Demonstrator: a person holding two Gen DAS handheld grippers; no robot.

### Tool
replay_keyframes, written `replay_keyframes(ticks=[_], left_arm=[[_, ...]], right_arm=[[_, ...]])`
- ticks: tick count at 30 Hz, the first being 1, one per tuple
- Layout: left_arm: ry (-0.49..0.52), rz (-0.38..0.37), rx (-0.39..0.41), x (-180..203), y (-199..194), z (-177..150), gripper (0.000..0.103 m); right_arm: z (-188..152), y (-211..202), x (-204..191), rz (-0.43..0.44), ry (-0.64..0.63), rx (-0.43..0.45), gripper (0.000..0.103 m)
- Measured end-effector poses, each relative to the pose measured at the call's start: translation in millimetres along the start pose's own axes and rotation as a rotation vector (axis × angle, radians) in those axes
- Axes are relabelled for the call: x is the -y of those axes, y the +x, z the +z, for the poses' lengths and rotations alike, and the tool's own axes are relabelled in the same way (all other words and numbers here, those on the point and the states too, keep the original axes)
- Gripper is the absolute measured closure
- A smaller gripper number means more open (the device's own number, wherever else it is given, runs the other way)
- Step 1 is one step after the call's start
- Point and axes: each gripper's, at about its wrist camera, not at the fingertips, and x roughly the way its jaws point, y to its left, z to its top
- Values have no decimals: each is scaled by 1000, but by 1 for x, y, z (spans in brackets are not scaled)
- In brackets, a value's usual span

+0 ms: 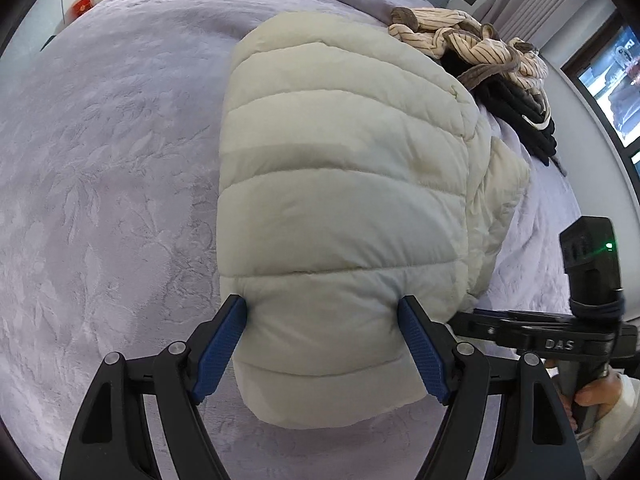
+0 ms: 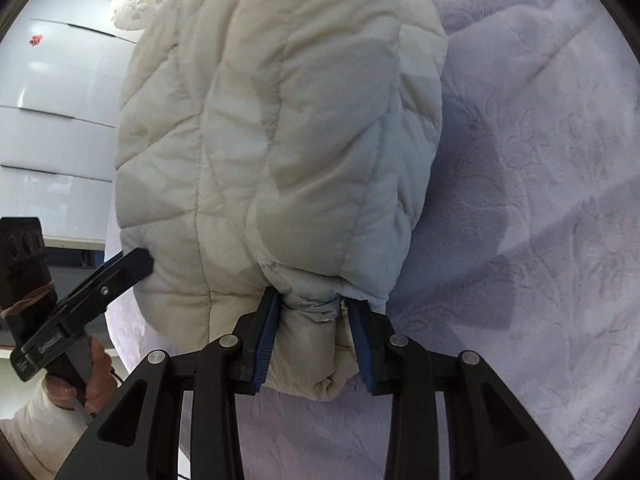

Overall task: Fold large clothes
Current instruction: 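Lower the held cream jacket bundle onto the bed with both grippers, then open both grippers and release the folded jacket bundle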

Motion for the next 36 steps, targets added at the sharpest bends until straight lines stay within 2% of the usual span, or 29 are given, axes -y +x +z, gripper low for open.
replay_keyframes(ticks=[7,18,23,26,28,32,36], left_arm=[[-5,13,2,0,0,2,24],[-7,17,10,-4,-5,5,24],[-3,16,15,-7,-9,6,24],[-4,19,13,-6,-8,7,24],[0,23,11,-5,-7,7,24],[8,29,3,-2,-2,6,24],[27,38,-3,3,2,7,24]], right_arm=[[17,-10,-9,-17,-9,3,63],[30,-40,-29,-32,-32,67,63],[49,-69,-40,-45,-29,190,63],[68,-74,-43,-46,-21,225,64],[82,-66,-40,-70,-1,233,76],[103,-29,-22,-139,43,194,77],[108,9,6,-100,130,144,77]])
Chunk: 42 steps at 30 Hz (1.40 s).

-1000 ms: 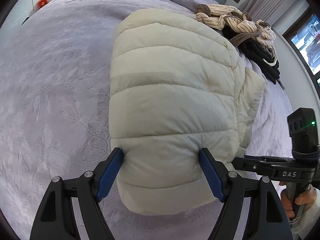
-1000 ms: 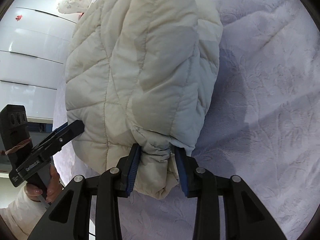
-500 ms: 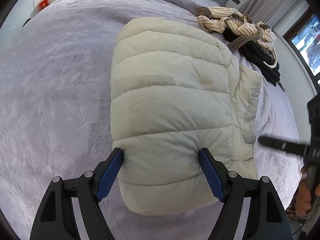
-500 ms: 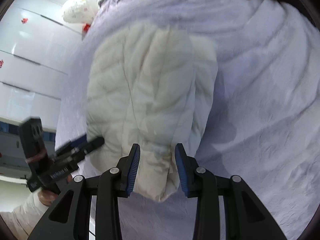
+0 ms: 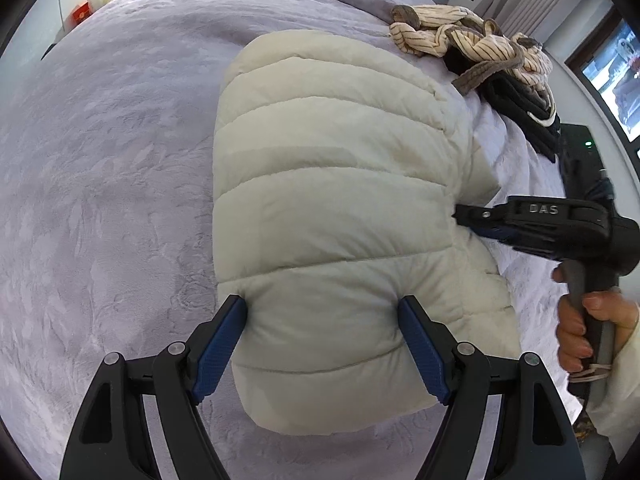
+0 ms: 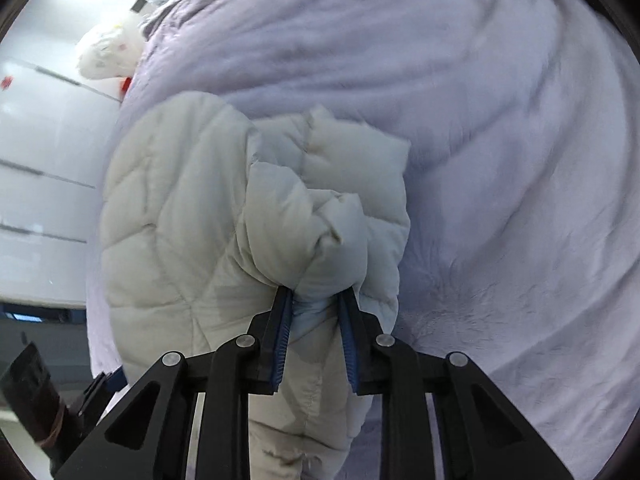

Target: Fold large clothes

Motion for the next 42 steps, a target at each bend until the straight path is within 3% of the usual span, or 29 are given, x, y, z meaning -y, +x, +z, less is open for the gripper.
replay_keyframes(ticks=[4,24,28,31,37,39,42], left_arm=[[-3,12,-4,1,-3,1,24],[-4,18,19,-3,-36,6,24],[-14,44,25,-7,-45,4,24],[-10,102,22,-10,-51,3,22],[-45,129,25,-24,-68,-3,21],[-64,115,19,-28,-72,-4,4],[-77,119,8,-32,-78,-9,0]], right_arm=[[-2,-1,7,38,49,2,77],[-37,-69,-30,60,-13,28,76],[-47,-76,-43,56,-28,19,64],[-58,-79,-50,58,-38,2,63],[-75,-84,-58,42,-36,-15,58],[-81,-86,-62,24,-44,-14,54],[-89,-89,-67,-2,-50,-14,52]])
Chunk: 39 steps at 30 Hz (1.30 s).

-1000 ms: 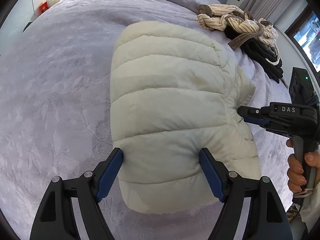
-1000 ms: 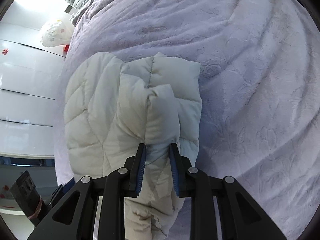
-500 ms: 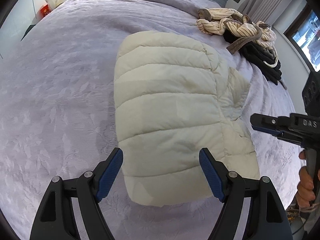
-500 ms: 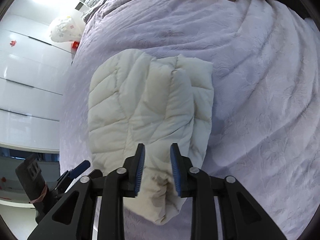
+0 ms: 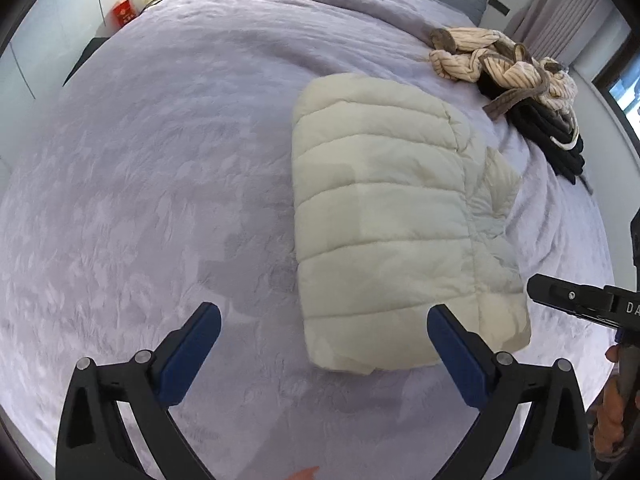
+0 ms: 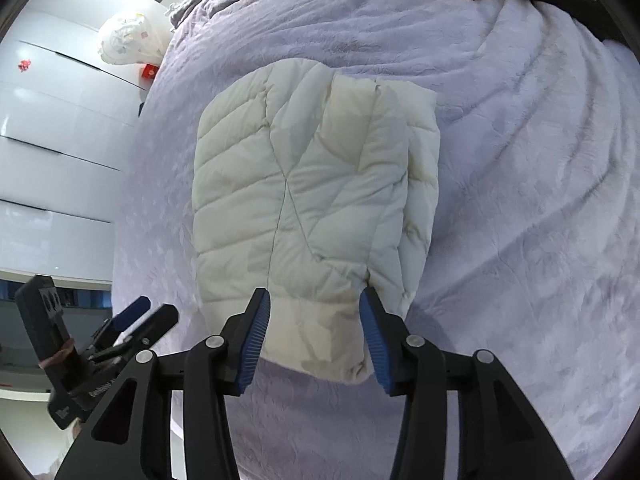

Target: Fold large clothes

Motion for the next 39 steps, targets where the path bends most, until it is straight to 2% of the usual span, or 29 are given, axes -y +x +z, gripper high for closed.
replay_keyframes(ticks=[2,9,15,17,22,25,39], left_arm=[[0,25,-3,-1,-4,-4,0],[-45,57,42,-5,-25,-13,0],[-27,136,12,-4,-32,-15,0],[-14,144,17,-2,-39,-16,0],[0,152,30,6,-64,-21,0],[8,157,37,11,-80,-23,0],[11,155,94,26,-163,-28,0]], right_arm=[[-4,-1,-3,-15,-1,-1,50],[-21,-10,-15,-102,-14,11,23],[-32,-24,-29,-199,-61,32,15],[-34,-32,-33,-223,-74,54,0],[-39,-53,-45,-252,-88,119,0],[-39,-66,-51,-284,-74,132,0],[-57,-127,-95,-290,-119,155,0]])
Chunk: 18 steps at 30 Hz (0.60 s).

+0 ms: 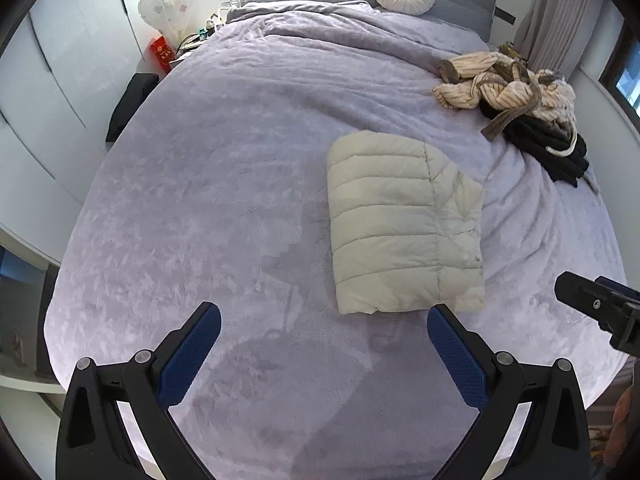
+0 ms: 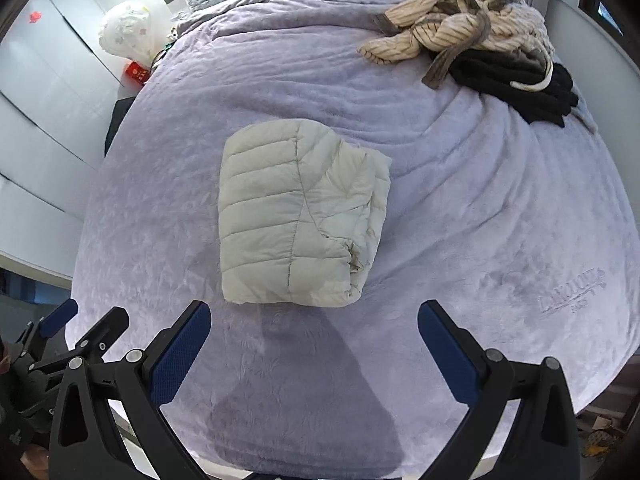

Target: Fold large clothes

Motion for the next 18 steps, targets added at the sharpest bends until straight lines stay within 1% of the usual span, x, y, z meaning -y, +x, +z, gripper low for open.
replay_keyframes(ticks=[2,5,10,18], left_arm=[[-17,-7,2,-3,-10,1,0],[-36,7,23,-6,-25,3,0],[-50,2,29,-8,-41,2,0],[-57,8,44,-10,-48,3,0]], right_arm=[[-1,-13,-4,-15,-9,22,0],[-4,-27,-10,-35,-26,49,0],[-6,-36,-17,-86,-54,70,0],[-5,-39,-20,-86,-69,76,0]])
